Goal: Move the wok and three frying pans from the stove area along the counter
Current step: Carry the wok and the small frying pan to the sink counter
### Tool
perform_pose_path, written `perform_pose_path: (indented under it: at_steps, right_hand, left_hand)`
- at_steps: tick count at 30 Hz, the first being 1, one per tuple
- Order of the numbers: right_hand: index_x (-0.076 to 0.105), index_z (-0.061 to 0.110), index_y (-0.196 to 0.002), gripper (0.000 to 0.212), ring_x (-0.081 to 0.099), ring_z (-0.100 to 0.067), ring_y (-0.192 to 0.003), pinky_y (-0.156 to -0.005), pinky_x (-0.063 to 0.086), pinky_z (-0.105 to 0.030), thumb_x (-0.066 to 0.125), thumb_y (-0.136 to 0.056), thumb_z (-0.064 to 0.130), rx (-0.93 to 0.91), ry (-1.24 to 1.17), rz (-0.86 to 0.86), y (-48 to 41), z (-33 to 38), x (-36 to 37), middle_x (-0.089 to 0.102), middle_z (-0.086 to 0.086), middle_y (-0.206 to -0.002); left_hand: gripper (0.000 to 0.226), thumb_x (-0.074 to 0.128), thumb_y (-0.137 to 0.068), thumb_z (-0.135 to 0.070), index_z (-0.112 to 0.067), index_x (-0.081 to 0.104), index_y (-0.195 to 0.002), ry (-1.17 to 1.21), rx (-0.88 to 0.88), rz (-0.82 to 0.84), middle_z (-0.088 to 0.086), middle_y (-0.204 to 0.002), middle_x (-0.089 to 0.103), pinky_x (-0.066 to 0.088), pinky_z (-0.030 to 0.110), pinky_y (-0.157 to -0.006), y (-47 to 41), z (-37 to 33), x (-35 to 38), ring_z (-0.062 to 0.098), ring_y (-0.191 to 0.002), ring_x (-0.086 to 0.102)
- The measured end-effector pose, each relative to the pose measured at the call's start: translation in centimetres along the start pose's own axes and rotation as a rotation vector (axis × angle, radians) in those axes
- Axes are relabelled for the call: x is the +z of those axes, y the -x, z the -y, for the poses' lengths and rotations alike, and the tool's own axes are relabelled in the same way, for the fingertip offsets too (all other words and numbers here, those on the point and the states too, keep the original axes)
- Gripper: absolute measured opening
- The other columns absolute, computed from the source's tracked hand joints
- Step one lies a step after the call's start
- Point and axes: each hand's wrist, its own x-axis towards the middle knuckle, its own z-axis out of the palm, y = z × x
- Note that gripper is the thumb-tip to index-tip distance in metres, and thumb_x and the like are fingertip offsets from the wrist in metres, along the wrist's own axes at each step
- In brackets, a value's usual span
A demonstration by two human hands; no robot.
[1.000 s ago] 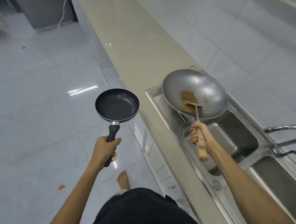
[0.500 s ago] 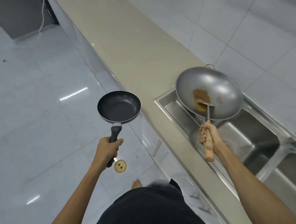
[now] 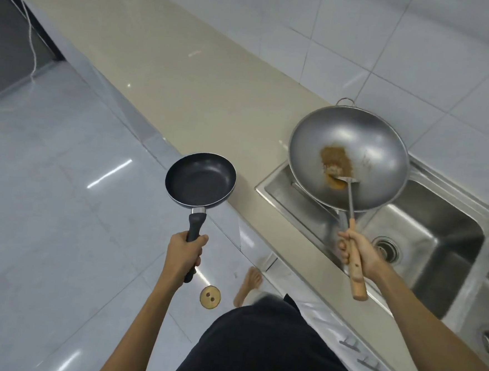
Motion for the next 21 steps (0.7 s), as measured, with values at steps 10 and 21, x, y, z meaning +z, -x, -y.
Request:
perform_pose_path:
  at_steps: [10,21]
  right_hand:
    - [0.056,0.014,-0.096,0.003,0.052,-0.019,-0.046,-0.041,0.042,-0.027,0.058,-0.094,0.015,-0.222,0.223,-0.340,-2.9,0.1,3.1,0.060,-0.009,-0.068]
    - [0.055,0.009,-0.106,0.012,0.062,-0.025,-0.058,-0.054,0.055,-0.037,0.059,-0.097,0.015,-0.169,0.190,-0.441,-2.9,0.7,7.3,0.069,-0.015,-0.084]
  left_hand:
    - [0.021,0.061,-0.095,-0.011,-0.005,0.053,-0.076,-0.075,0.049,0.100,0.009,-0.057,0.049,0.043,0.026,-0.042,-10.1,-5.9,2.5,0.014,-0.039,0.045]
    - [0.017,0.059,-0.094,-0.010,-0.006,0.056,-0.078,-0.255,0.156,0.275,0.009,-0.058,0.050,0.041,0.026,-0.040,-18.9,-11.3,5.2,0.016,-0.041,0.047]
